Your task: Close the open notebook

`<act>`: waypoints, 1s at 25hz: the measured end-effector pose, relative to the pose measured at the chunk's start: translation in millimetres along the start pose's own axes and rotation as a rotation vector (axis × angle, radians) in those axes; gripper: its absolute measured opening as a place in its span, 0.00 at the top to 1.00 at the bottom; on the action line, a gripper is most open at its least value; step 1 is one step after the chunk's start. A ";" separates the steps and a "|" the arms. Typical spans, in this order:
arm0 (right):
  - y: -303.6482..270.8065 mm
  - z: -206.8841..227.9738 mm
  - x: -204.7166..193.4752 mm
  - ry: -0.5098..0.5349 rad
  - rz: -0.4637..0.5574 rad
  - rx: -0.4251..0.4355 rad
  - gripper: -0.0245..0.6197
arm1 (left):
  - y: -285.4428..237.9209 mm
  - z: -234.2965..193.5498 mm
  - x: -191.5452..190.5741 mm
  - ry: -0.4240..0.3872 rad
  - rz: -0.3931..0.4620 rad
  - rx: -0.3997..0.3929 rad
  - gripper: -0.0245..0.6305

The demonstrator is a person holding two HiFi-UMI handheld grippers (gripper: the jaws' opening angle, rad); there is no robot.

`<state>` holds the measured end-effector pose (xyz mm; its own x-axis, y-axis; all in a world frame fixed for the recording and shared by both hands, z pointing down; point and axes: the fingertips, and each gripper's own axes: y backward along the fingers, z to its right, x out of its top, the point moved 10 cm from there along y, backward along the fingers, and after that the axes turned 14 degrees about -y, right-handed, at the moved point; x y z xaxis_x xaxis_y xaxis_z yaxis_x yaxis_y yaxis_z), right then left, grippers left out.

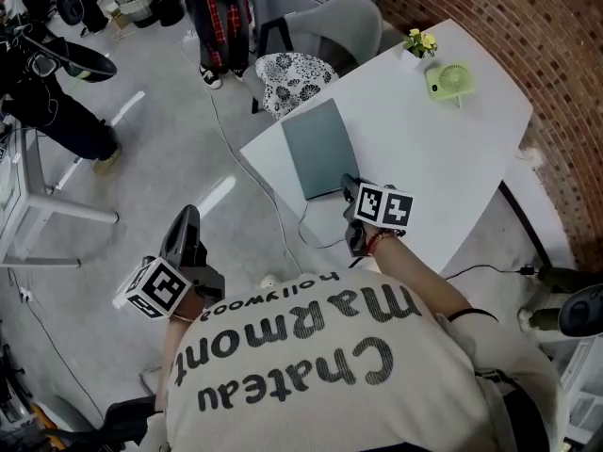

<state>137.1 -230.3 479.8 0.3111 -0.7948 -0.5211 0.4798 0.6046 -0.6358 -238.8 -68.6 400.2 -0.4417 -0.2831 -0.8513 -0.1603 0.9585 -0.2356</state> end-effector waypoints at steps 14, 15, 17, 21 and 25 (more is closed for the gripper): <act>-12.2 10.6 -3.8 -0.065 -0.012 -0.068 0.91 | 10.0 -11.7 -2.8 0.022 -0.004 0.028 0.96; -13.0 11.3 -3.9 -0.070 -0.013 -0.072 0.91 | 10.2 -12.3 -2.7 0.022 -0.004 0.029 0.96; -15.0 13.1 -4.9 -0.086 -0.012 -0.080 0.90 | 10.4 -14.0 -2.7 0.019 -0.004 0.032 0.96; -18.6 17.8 -7.1 -0.126 -0.010 -0.099 0.89 | 11.7 -17.3 -4.8 0.025 -0.010 0.037 0.96; -22.2 19.2 -8.2 -0.148 -0.018 -0.122 0.88 | 13.4 -22.8 -7.0 0.033 -0.018 0.039 0.96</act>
<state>139.6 -238.2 509.1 0.4250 -0.7991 -0.4252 0.3864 0.5849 -0.7131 -258.0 -54.6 413.7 -0.4680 -0.3007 -0.8310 -0.1341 0.9536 -0.2696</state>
